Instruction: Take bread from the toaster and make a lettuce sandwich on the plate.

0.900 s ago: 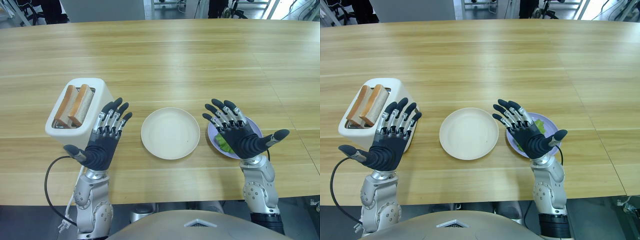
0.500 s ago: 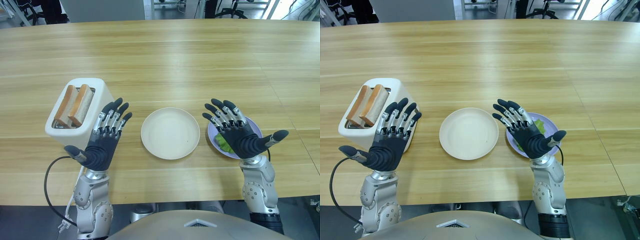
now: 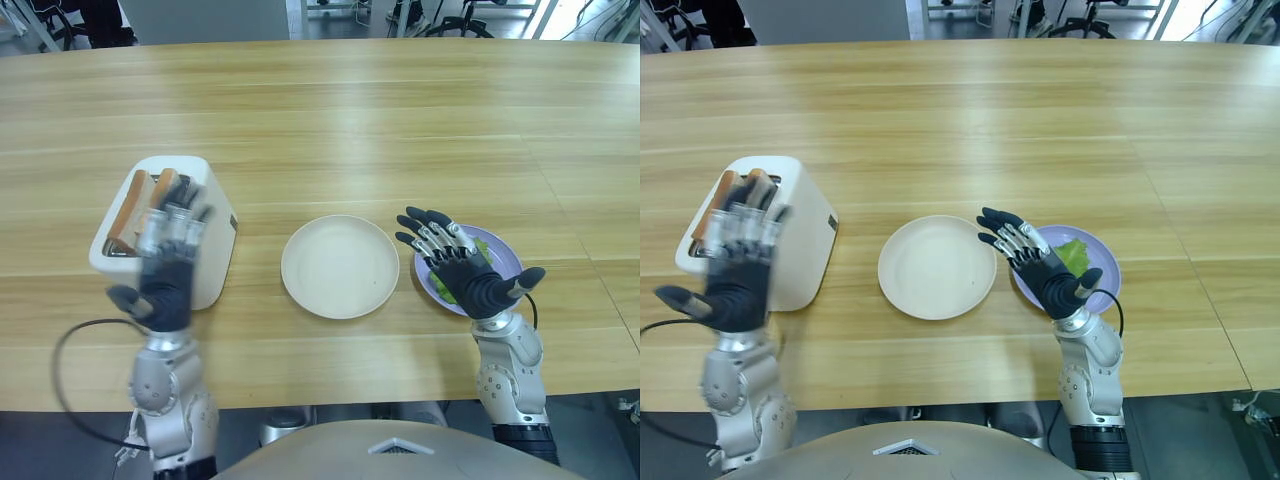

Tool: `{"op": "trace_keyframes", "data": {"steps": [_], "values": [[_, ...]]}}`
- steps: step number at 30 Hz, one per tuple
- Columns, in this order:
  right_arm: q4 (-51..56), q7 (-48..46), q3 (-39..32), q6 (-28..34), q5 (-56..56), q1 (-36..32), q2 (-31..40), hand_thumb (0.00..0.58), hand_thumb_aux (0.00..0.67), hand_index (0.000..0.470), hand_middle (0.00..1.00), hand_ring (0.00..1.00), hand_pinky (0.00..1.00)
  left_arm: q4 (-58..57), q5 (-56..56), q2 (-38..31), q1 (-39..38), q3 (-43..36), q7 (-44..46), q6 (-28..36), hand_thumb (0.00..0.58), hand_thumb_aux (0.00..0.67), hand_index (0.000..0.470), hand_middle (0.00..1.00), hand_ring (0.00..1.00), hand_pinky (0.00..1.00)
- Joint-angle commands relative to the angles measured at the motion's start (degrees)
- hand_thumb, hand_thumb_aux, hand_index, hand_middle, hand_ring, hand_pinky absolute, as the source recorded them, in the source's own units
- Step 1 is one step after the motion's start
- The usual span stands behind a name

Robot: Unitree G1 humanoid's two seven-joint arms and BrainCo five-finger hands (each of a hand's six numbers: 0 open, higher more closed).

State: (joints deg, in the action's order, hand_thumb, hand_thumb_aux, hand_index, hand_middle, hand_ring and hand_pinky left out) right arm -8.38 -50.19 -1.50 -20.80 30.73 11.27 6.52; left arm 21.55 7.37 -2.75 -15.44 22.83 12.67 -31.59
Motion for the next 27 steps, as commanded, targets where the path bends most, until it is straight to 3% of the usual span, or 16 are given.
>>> {"op": "trace_keyframes", "data": {"steps": [1,5,12,24,25,26,27], "values": [[0.13,0.37,-0.32,-0.30,-0.02,0.07,0.04,0.000,0.000,0.000,0.00,0.00,0.00,-2.33,-23.37,-4.19,2.46,11.89,-14.60,0.94,0.000,0.000,0.000,0.00,0.00,0.00],[-0.16,0.41,-0.76,0.04,0.27,-0.03,0.00,0.000,0.000,0.000,0.00,0.00,0.00,-1.90,-41.78,-10.51,2.19,19.02,-24.54,6.23,0.000,0.000,0.000,0.00,0.00,0.00],[-0.52,0.71,-1.28,0.01,0.57,0.13,-0.21,0.000,0.000,0.000,0.00,0.00,0.00,-14.52,-60.69,-20.99,0.36,10.40,-20.01,26.32,0.000,0.000,0.000,0.00,0.00,0.00],[-0.82,1.09,-1.70,-0.27,0.72,0.20,-0.57,0.000,0.000,0.000,0.00,0.00,0.00,-18.71,-61.17,-27.90,0.83,-1.65,-17.26,35.05,0.000,0.000,0.000,0.00,0.00,0.00],[-0.84,1.10,-1.74,-0.26,0.75,0.20,-0.58,0.000,0.000,0.000,0.00,0.00,0.00,-18.61,-60.70,-28.47,1.13,-1.94,-17.62,35.09,0.183,0.116,0.079,0.00,0.00,0.00],[-0.87,1.13,-1.79,-0.28,0.74,0.20,-0.60,0.000,0.000,0.000,0.00,0.00,0.00,-18.28,-60.36,-29.02,1.44,-2.13,-18.36,35.16,0.436,0.336,0.231,0.00,0.00,0.00],[-0.90,1.15,-1.86,-0.31,0.73,0.21,-0.61,0.000,0.000,0.000,0.00,0.00,0.00,-17.68,-60.04,-29.60,1.73,-2.13,-18.99,34.99,0.436,0.336,0.231,0.00,0.00,0.00]]}}
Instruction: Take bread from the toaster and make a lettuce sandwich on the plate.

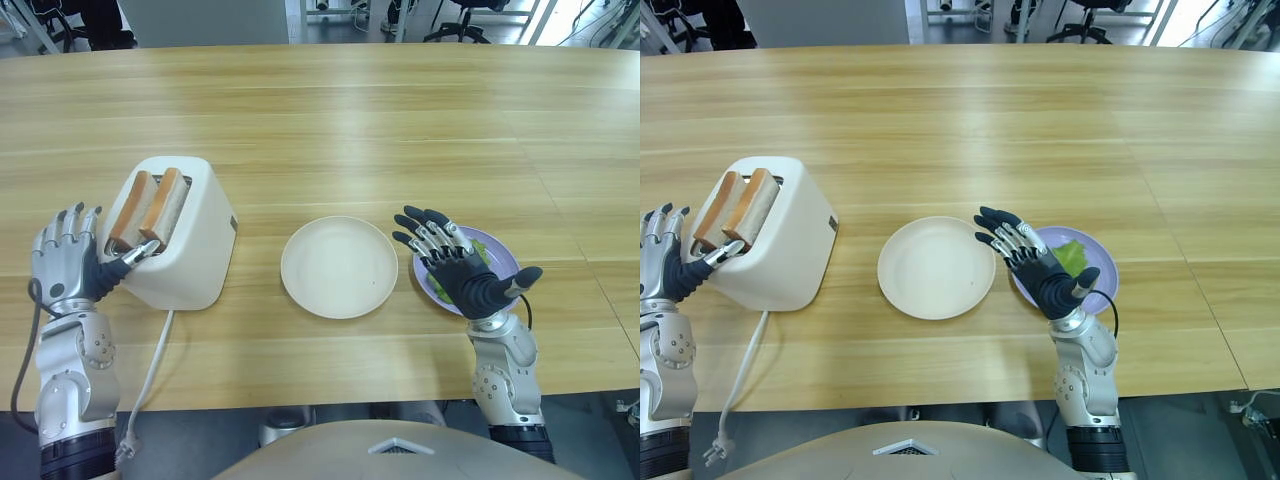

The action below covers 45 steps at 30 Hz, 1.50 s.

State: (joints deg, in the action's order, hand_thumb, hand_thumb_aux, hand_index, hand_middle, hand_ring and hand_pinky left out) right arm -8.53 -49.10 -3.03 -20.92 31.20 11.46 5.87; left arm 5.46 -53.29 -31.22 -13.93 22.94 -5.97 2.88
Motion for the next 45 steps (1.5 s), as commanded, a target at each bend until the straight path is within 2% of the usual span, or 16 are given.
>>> {"op": "trace_keyframes", "data": {"steps": [1,3,4,5,6,7,8,15,23,28,32,34,36,38,41,45], "values": [[-0.79,0.06,-0.40,-0.20,0.26,0.01,0.04,0.000,0.000,0.000,0.00,0.00,0.00,-0.92,1.03,-1.66,0.43,-2.11,-1.01,0.22,0.580,0.670,0.460,0.00,0.00,0.00],[-0.94,0.09,-0.52,-0.27,0.25,0.10,0.04,0.000,0.000,0.000,0.00,0.00,0.00,0.02,2.73,-2.61,0.94,-2.04,-1.55,-0.82,0.580,0.670,0.460,0.00,0.00,0.00],[-1.02,0.13,-0.57,-0.30,0.24,0.16,0.03,0.000,0.000,0.000,0.00,0.00,0.00,0.45,3.71,-2.93,1.26,-1.98,-1.87,-1.32,0.580,0.670,0.460,0.06,0.06,0.06],[-1.07,0.17,-0.61,-0.36,0.22,0.19,0.04,0.000,0.000,0.000,0.00,0.00,0.00,0.94,4.57,-3.25,1.45,-1.97,-1.88,-1.77,0.580,0.670,0.460,0.06,0.06,0.06],[-1.10,0.21,-0.64,-0.40,0.21,0.22,0.06,0.000,0.000,0.000,0.00,0.00,0.00,1.52,5.52,-3.35,1.65,-1.80,-2.11,-2.23,0.580,0.670,0.460,0.33,0.33,0.33],[-1.08,0.20,-0.69,-0.39,0.23,0.17,0.10,0.000,0.000,0.000,0.00,0.00,0.00,2.34,6.54,-3.38,1.71,-1.53,-2.51,-2.88,0.580,0.670,0.460,0.81,0.81,0.81],[-1.11,0.22,-0.74,-0.37,0.23,0.15,0.13,0.000,0.000,0.000,0.00,0.00,0.00,3.24,7.48,-3.31,1.71,-1.26,-2.75,-3.30,0.580,0.670,0.460,1.00,1.00,1.00],[-1.61,2.61,-0.84,0.21,-1.72,0.07,0.26,0.000,0.000,0.000,0.00,0.00,0.00,6.05,14.32,-2.34,2.94,-0.02,-5.81,-7.82,0.580,0.670,0.460,1.00,1.00,1.00],[-4.86,11.31,-1.29,0.79,-10.69,-0.41,0.61,0.000,0.000,0.000,0.00,0.00,0.00,5.39,24.47,-0.40,7.10,2.77,-8.22,-13.27,0.580,0.670,0.460,1.00,1.00,1.00],[-9.06,25.18,1.28,4.80,-24.12,-3.04,-0.19,0.000,0.000,0.000,0.00,0.00,0.00,2.98,30.05,0.27,10.52,5.36,-10.08,-16.69,0.580,0.670,0.460,1.00,1.00,1.00],[-9.45,31.07,3.19,7.06,-32.02,-5.90,2.00,0.000,0.000,0.000,0.00,0.00,0.00,3.00,32.21,0.21,12.60,6.16,-10.29,-17.93,0.580,0.670,0.460,1.00,1.00,1.00],[-8.26,34.19,4.59,5.87,-41.41,-7.02,6.36,0.000,0.000,0.000,0.00,0.00,0.00,4.60,33.10,0.65,13.53,6.69,-10.88,-19.00,0.580,0.670,0.460,1.00,1.00,1.00],[-6.17,40.98,4.96,3.99,-59.28,-7.61,13.75,0.000,0.000,0.000,0.00,0.00,0.00,7.74,34.46,1.06,14.30,7.68,-11.22,-20.26,0.580,0.670,0.460,1.00,1.00,1.00],[-2.91,46.04,4.20,6.65,-73.44,-7.82,21.47,0.000,0.000,0.000,0.00,0.00,0.00,12.31,37.10,1.53,15.55,8.42,-10.41,-20.67,0.580,0.670,0.460,1.00,1.00,1.00],[-0.16,48.18,4.25,10.79,-82.46,-7.41,28.19,0.000,0.000,0.000,0.00,0.00,0.00,19.76,40.11,1.95,17.57,8.09,-8.53,-19.75,0.580,0.670,0.460,1.00,1.00,1.00],[2.36,45.62,2.67,14.26,-88.67,-6.51,34.57,0.000,0.000,0.000,0.00,0.00,0.00,30.12,46.52,3.83,20.70,4.92,-4.54,-13.73,0.580,0.670,0.460,1.00,1.00,1.00]]}}
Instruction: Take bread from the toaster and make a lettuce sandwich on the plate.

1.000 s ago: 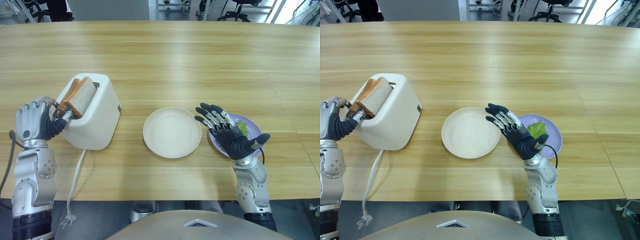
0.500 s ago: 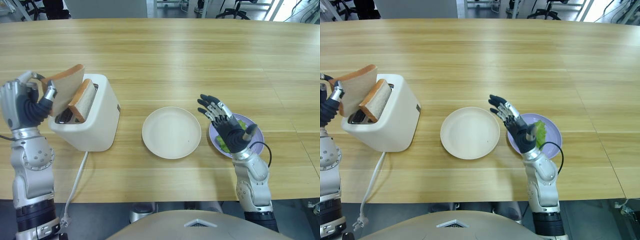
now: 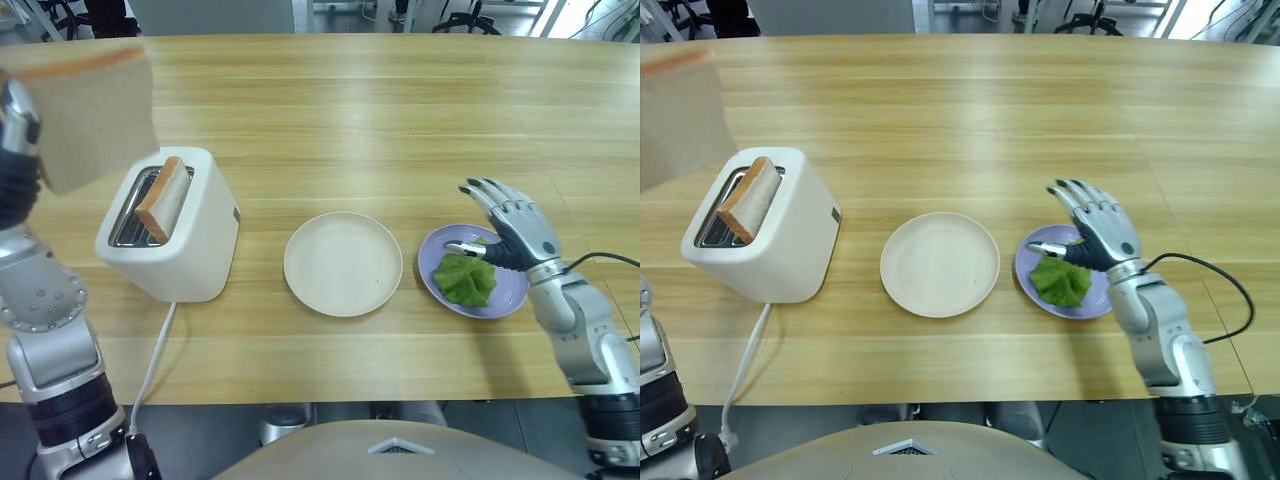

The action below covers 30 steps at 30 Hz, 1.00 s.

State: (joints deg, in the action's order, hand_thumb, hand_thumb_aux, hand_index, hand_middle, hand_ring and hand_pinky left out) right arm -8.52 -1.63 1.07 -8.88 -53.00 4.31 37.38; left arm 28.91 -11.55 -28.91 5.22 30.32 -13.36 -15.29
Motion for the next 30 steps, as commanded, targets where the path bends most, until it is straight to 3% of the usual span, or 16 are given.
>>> {"op": "trace_keyframes", "data": {"steps": [1,6,12,13,14,15,18,20,21,22,24,25,30], "values": [[3.33,-2.30,-1.90,2.62,-5.38,0.50,4.31,0.000,0.000,0.000,0.00,0.00,0.00,9.11,6.56,2.53,2.40,-3.88,3.48,6.28,0.580,0.670,0.460,1.00,1.00,1.00],[9.21,-3.87,-6.18,2.83,-9.38,-1.99,8.99,0.000,0.000,0.000,0.00,0.00,0.00,15.10,12.88,10.51,4.13,-17.57,6.88,15.34,0.580,0.670,0.460,1.00,1.00,1.00],[12.92,-3.84,-11.97,0.88,-10.22,-5.14,9.48,0.000,0.000,0.000,0.00,0.00,0.00,2.65,12.50,19.07,0.57,-30.70,10.88,18.70,0.580,0.670,0.460,1.00,1.00,1.00],[13.17,-4.09,-12.61,0.61,-9.90,-5.35,9.46,0.083,0.050,0.034,0.00,0.00,0.00,-1.03,12.28,19.78,-0.12,-32.15,11.89,18.71,0.580,0.670,0.460,1.00,1.00,1.00],[13.24,-4.31,-13.19,0.33,-9.82,-5.50,9.65,0.244,0.160,0.110,0.00,0.00,0.00,-4.39,12.92,21.13,-0.60,-32.57,12.18,18.15,0.580,0.670,0.460,1.00,1.00,1.00],[13.25,-4.23,-13.75,-0.17,-9.64,-5.71,9.78,0.220,0.142,0.097,0.00,0.00,0.00,-7.55,12.73,21.66,-0.81,-32.98,12.63,17.53,0.580,0.670,0.460,1.00,1.00,1.00],[13.28,-4.59,-15.47,-1.48,-9.32,-6.26,9.64,0.244,0.160,0.110,0.00,0.00,0.00,-17.55,12.24,23.04,-0.52,-33.49,13.51,16.75,0.580,0.670,0.460,1.00,1.00,1.00],[13.45,-5.13,-16.66,-2.16,-9.21,-6.41,9.48,0.223,0.145,0.099,0.00,0.00,0.00,-24.70,11.37,23.41,0.45,-33.97,14.06,15.90,0.580,0.670,0.460,1.00,1.00,1.00],[13.42,-5.28,-17.10,-2.29,-9.30,-6.44,9.48,0.331,0.231,0.159,0.00,0.00,0.00,-28.22,10.87,23.32,1.15,-34.13,14.33,15.73,0.580,0.670,0.460,1.00,1.00,1.00],[13.15,-5.52,-17.32,-2.18,-9.29,-6.41,9.41,0.331,0.231,0.159,0.00,0.00,0.00,-33.01,9.59,22.93,2.30,-34.52,14.19,15.28,0.580,0.670,0.460,1.00,1.00,1.00],[12.77,-5.87,-17.59,-1.97,-9.14,-6.50,9.41,0.530,0.473,0.325,0.00,0.00,0.00,-39.25,8.07,22.53,3.90,-34.95,14.16,14.51,0.580,0.670,0.460,1.00,1.00,1.00],[12.70,-6.03,-17.69,-1.89,-9.00,-6.67,9.40,0.579,0.644,0.442,0.00,0.00,0.00,-41.87,7.89,22.57,4.60,-35.14,14.56,14.22,0.580,0.670,0.460,1.00,1.00,1.00],[13.13,-7.54,-18.23,-1.68,-8.79,-7.42,9.39,0.580,0.670,0.460,0.00,0.00,0.00,-53.16,1.58,20.95,6.90,-39.62,14.98,13.20,0.580,0.670,0.460,1.00,1.00,1.00]]}}
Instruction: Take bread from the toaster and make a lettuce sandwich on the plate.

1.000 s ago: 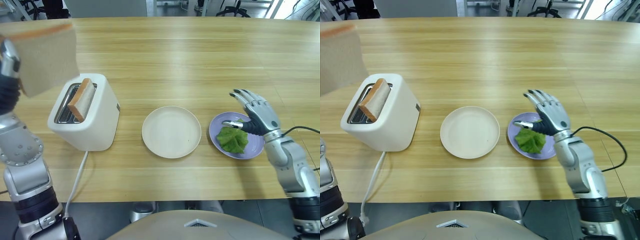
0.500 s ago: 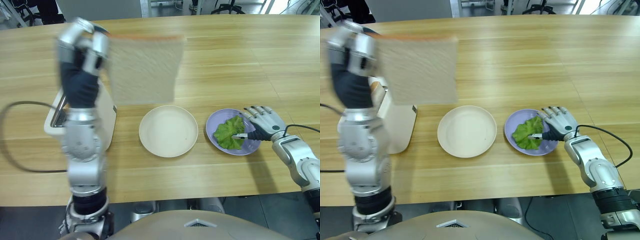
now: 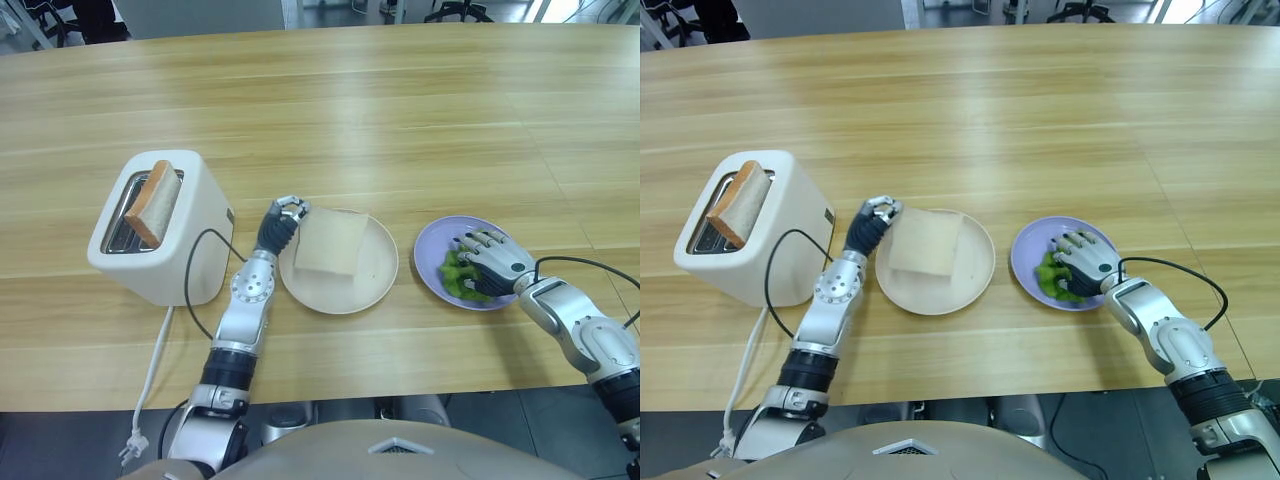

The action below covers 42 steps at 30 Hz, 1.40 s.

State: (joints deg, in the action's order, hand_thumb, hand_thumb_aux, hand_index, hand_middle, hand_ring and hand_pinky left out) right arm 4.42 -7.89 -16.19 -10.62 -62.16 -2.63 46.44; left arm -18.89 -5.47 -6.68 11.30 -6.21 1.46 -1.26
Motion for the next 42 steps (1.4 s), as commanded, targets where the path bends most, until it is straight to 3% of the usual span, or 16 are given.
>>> {"op": "trace_keyframes", "data": {"steps": [1,4,5,6,7,9,10,11,15,16,17,23,28,35,42], "values": [[0.17,-1.44,-1.02,0.00,0.41,-0.56,0.33,0.580,0.670,0.460,0.00,0.00,0.00,-6.22,-5.98,-1.93,0.77,-4.41,0.77,-0.39,0.580,0.670,0.460,1.00,1.00,1.00],[0.05,-1.67,-0.95,0.06,0.60,-0.57,0.28,0.580,0.670,0.460,0.00,0.00,0.00,-7.62,-12.31,-4.95,0.35,-9.93,2.51,1.47,0.580,0.670,0.460,1.00,1.00,1.00],[-0.09,-1.41,-0.79,0.01,0.86,-0.75,0.05,0.580,0.670,0.460,0.00,0.00,0.00,-6.50,-15.49,-6.15,0.21,-11.21,0.74,1.85,0.452,0.355,0.244,1.00,1.00,1.00],[-0.18,-1.22,-0.69,-0.03,1.05,-0.90,-0.12,0.580,0.670,0.460,0.00,0.00,0.00,-5.58,-17.52,-6.86,0.12,-11.87,-0.66,2.07,0.452,0.355,0.244,1.00,1.00,1.00],[-0.63,-0.58,-0.50,-0.24,1.30,-1.20,-0.42,0.580,0.670,0.460,0.00,0.00,0.00,-2.40,-21.26,-8.25,-0.18,-12.78,-2.66,2.61,0.000,0.000,0.000,1.00,1.00,1.00],[-2.12,0.78,-0.01,-0.72,2.07,-1.82,-1.12,0.580,0.670,0.460,0.00,0.00,0.00,5.03,-26.91,-10.07,-0.79,-12.89,-6.71,3.41,0.000,0.000,0.000,0.96,0.96,0.96],[-3.15,1.72,0.28,-1.03,2.42,-2.22,-1.52,0.580,0.670,0.460,0.00,0.00,0.00,9.06,-29.34,-10.85,-1.14,-12.55,-8.63,3.50,0.000,0.000,0.000,0.63,0.63,0.63],[-4.29,2.77,0.73,-1.26,2.90,-2.66,-2.02,0.580,0.670,0.460,0.00,0.00,0.00,13.47,-30.94,-11.28,-1.57,-11.56,-10.45,3.12,0.000,0.000,0.000,0.44,0.44,0.44],[-8.74,6.32,2.16,-1.88,4.62,-4.53,-4.37,0.580,0.670,0.460,0.00,0.00,0.00,30.43,-37.49,-13.10,-3.72,-7.59,-13.50,4.26,0.000,0.000,0.000,0.16,0.16,0.16],[-9.87,6.99,2.26,-2.06,5.01,-5.15,-5.14,0.580,0.670,0.460,0.00,0.00,0.00,34.59,-39.17,-13.59,-4.36,-6.14,-14.01,4.56,0.000,0.000,0.000,0.14,0.14,0.14],[-10.80,7.35,2.22,-2.27,5.40,-5.62,-5.89,0.580,0.670,0.460,0.00,0.00,0.00,37.98,-40.64,-14.07,-5.17,-4.87,-13.84,5.03,0.000,0.000,0.000,0.04,0.04,0.04],[-13.30,5.97,-2.60,-4.08,5.76,-8.18,-12.12,0.580,0.670,0.460,0.00,0.00,0.00,53.00,-48.08,-17.15,-13.64,3.81,-13.11,5.80,0.000,0.000,0.000,0.00,0.00,0.00],[-8.14,4.19,-10.58,-6.02,3.78,-11.00,-18.88,0.580,0.670,0.460,0.00,0.00,0.00,60.36,-49.63,-17.19,-25.16,16.90,-14.68,5.91,0.000,0.000,0.000,0.00,0.00,0.00],[8.27,8.01,-19.55,-6.82,-0.69,-17.43,-26.18,0.580,0.670,0.460,0.00,0.00,0.00,50.85,-48.09,-18.29,-34.22,31.78,-14.79,8.07,0.000,0.000,0.000,0.00,0.00,0.00],[17.00,12.07,-23.91,-6.18,-2.43,-21.32,-30.07,0.580,0.670,0.460,0.00,0.00,0.00,38.98,-48.91,-19.82,-32.36,28.83,-11.31,10.99,0.000,0.000,0.000,0.00,0.00,0.00]]}}
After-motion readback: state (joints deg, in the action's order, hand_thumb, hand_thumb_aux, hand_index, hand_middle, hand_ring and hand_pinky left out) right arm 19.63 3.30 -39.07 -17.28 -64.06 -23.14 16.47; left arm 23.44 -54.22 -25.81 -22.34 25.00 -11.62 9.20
